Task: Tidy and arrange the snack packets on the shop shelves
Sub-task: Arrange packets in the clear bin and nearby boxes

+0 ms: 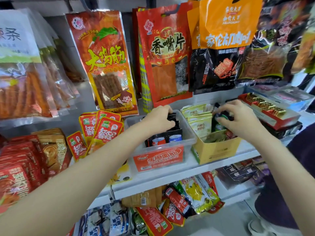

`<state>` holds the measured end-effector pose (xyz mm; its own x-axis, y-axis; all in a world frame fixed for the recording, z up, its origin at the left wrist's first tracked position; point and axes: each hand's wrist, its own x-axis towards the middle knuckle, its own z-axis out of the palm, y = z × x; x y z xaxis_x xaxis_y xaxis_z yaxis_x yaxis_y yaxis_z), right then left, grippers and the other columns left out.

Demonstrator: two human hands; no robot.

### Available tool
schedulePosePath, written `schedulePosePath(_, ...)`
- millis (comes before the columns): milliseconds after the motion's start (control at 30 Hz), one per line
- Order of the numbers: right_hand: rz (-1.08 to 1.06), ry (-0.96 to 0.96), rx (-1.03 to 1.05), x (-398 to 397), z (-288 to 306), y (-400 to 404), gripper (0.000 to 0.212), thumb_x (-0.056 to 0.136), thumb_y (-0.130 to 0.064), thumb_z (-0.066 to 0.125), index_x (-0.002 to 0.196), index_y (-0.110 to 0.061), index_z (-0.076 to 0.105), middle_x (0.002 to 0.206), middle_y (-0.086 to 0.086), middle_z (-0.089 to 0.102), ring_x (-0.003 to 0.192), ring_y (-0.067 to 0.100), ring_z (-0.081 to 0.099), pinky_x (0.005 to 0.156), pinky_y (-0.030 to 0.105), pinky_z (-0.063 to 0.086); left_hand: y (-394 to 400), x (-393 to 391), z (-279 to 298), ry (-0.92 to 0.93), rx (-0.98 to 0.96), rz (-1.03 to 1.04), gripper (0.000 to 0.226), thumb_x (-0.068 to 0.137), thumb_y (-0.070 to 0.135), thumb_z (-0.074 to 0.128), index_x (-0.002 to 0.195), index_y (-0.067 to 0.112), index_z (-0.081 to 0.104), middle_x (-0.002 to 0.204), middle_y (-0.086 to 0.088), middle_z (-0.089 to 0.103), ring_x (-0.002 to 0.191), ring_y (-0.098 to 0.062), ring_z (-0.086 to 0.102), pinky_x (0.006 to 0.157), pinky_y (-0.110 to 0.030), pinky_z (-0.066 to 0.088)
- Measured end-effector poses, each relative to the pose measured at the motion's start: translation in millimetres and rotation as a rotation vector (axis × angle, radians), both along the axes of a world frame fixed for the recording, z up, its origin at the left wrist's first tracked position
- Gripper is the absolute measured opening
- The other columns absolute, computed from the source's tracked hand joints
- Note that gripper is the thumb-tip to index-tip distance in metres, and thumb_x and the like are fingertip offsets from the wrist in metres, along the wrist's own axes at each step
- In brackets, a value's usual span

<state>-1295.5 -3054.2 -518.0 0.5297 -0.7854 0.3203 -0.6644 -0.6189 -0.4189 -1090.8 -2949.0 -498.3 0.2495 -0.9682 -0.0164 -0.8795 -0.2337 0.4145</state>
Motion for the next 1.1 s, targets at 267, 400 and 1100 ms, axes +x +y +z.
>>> schedulePosePath(267, -0.086, 0.156, 0.181, -19.1, -16.8, -35.9, 0.058, 0.084, -0.016, 0.066, 0.136, -0.011, 0.041, 0.12, 0.017, 0.057, 0.1, 0.029, 0.056, 0.078, 0.029, 0.04, -37.4, -47.3, -19.8, 0.008, -0.009, -0.266, 0.04, 0.091, 0.024, 0.053, 0.13, 0.016, 0.046, 0.128, -0.011, 0.054, 0.102, -0.024, 0.057, 0.082, -0.037, 0.044)
schedulePosePath(400, -0.105, 0.156, 0.096, -19.4, -22.8, -38.0, 0.056, 0.082, 0.0, 0.062, 0.132, -0.016, 0.043, 0.101, 0.019, 0.063, 0.075, 0.029, 0.058, 0.065, 0.039, 0.05, -53.5, -56.6, -32.7, -0.113, 0.037, -0.33, 0.039, 0.088, 0.038, 0.056, 0.123, 0.021, 0.053, 0.13, -0.004, 0.05, 0.12, -0.024, 0.045, 0.1, -0.046, 0.037)
schedulePosePath(1100, -0.036, -0.266, -0.165, -61.5, 69.8, 38.1, 0.019, 0.08, 0.0, 0.057, 0.086, -0.018, 0.057, 0.073, 0.003, 0.057, 0.066, 0.013, 0.052, 0.059, 0.026, 0.036, -35.0, -57.7, -23.9, 0.241, -0.184, -0.241, 0.039, 0.092, 0.024, 0.053, 0.131, 0.02, 0.045, 0.132, 0.005, 0.049, 0.122, -0.014, 0.047, 0.096, -0.023, 0.037)
